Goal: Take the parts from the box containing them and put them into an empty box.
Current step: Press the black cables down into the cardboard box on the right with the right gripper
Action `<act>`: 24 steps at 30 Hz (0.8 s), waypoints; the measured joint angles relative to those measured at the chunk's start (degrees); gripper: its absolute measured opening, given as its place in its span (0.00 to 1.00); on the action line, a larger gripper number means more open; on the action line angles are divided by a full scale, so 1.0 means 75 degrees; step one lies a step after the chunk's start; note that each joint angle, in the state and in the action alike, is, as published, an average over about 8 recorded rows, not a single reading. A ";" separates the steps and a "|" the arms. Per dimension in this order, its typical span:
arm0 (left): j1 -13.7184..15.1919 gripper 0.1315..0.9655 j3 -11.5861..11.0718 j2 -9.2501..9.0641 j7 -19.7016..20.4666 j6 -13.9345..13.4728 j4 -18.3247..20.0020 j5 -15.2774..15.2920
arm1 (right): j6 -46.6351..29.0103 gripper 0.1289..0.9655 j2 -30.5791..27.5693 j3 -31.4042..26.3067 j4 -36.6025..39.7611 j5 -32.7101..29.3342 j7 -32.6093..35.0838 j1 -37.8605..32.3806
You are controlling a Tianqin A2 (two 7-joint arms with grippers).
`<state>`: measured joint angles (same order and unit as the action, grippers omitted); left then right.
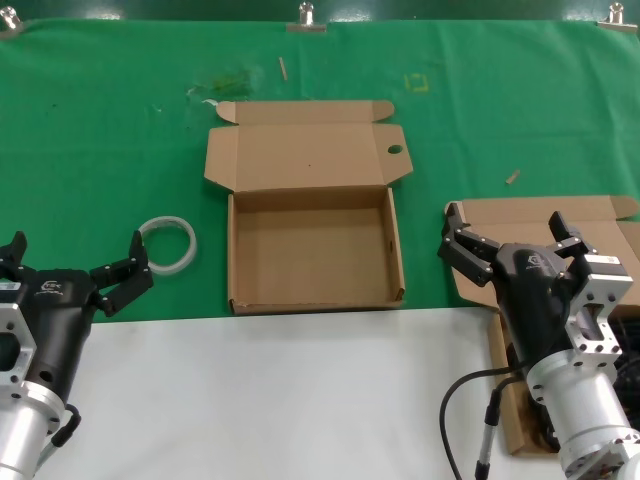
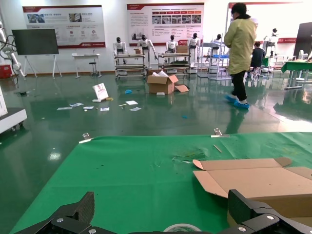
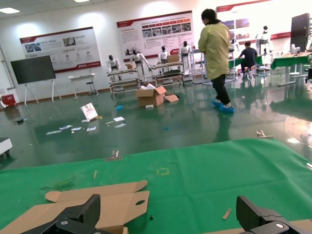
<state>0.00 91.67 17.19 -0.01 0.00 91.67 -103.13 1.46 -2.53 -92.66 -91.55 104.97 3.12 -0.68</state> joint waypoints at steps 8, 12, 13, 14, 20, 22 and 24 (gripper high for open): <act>0.0000 1.00 0.0000 0.0000 -0.0002 0.0000 0.0000 0.0000 | 0.0000 1.00 0.0000 0.0000 0.0000 0.0000 0.0000 0.0000; 0.0000 1.00 0.0000 0.0000 0.0000 0.0000 0.0000 0.0000 | 0.0000 1.00 0.0000 0.0000 0.0000 0.0000 0.0000 0.0000; 0.0000 1.00 0.0000 0.0000 0.0000 0.0000 0.0000 0.0000 | 0.0053 1.00 -0.0001 -0.0039 0.0006 0.0048 0.0045 -0.0007; 0.0000 1.00 0.0000 0.0000 0.0001 0.0000 0.0000 0.0000 | 0.0170 1.00 -0.0004 -0.0107 0.0016 0.0137 0.0128 -0.0019; 0.0000 1.00 0.0000 0.0000 0.0001 0.0000 0.0000 0.0000 | 0.1754 1.00 -0.0013 -0.0915 0.0059 0.1460 0.1498 -0.0148; 0.0000 1.00 0.0000 0.0000 0.0001 0.0000 0.0000 0.0000 | 0.2366 1.00 -0.0011 -0.1166 0.0020 0.2014 0.2135 -0.0173; 0.0000 1.00 0.0000 0.0000 0.0001 0.0000 0.0000 0.0000 | 0.2887 1.00 -0.0011 -0.1337 -0.0060 0.2499 0.2766 -0.0173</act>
<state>0.00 91.68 17.19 0.00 0.00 91.67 -103.13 23.11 -2.61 -102.69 -92.00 123.71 23.87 -1.98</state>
